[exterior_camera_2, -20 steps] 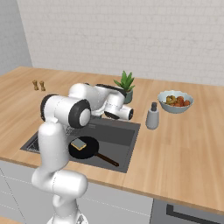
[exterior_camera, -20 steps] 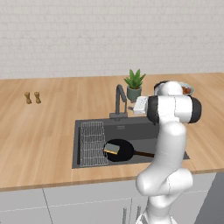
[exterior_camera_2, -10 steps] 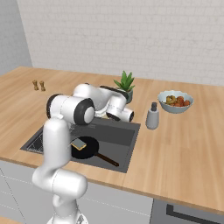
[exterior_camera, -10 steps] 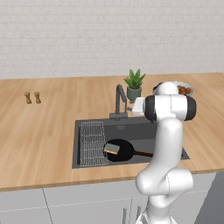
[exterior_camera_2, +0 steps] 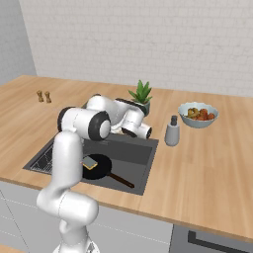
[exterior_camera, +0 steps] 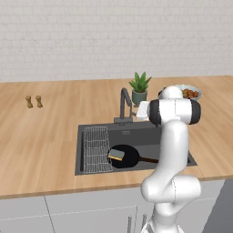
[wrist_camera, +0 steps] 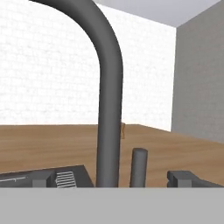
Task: Pick the pan and sponge and place them into the sink. Then turn on the water.
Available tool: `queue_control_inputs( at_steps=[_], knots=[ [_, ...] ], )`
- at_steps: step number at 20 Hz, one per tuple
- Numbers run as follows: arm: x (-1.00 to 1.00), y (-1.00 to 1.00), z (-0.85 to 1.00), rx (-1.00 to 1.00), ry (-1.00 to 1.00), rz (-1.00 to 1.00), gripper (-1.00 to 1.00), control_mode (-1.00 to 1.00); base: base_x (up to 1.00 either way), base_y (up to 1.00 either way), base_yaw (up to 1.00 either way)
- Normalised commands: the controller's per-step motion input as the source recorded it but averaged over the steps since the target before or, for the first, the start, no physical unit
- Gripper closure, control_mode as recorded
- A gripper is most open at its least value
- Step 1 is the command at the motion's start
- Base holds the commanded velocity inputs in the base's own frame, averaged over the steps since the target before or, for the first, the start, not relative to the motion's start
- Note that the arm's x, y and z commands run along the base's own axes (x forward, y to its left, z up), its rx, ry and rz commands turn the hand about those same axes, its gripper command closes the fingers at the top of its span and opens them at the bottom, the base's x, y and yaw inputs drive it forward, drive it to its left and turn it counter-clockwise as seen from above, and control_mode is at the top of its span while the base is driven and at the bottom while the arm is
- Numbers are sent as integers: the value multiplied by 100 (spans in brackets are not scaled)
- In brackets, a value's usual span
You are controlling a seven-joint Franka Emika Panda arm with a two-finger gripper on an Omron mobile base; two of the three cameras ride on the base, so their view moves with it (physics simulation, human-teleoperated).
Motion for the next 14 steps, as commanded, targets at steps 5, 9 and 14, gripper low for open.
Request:
queue_control_inputs(
  at_steps=[5, 9, 14],
  knots=[
    [10, 0, -11, 0, -4, 0, -100, -100, 0, 0, 0],
    [11, 2, -1, 0, -3, 0, -100, -100, 0, 0, 0],
    [13, 14, 0, 0, -1, 0, -100, -100, 0, 0, 0]
  ],
)
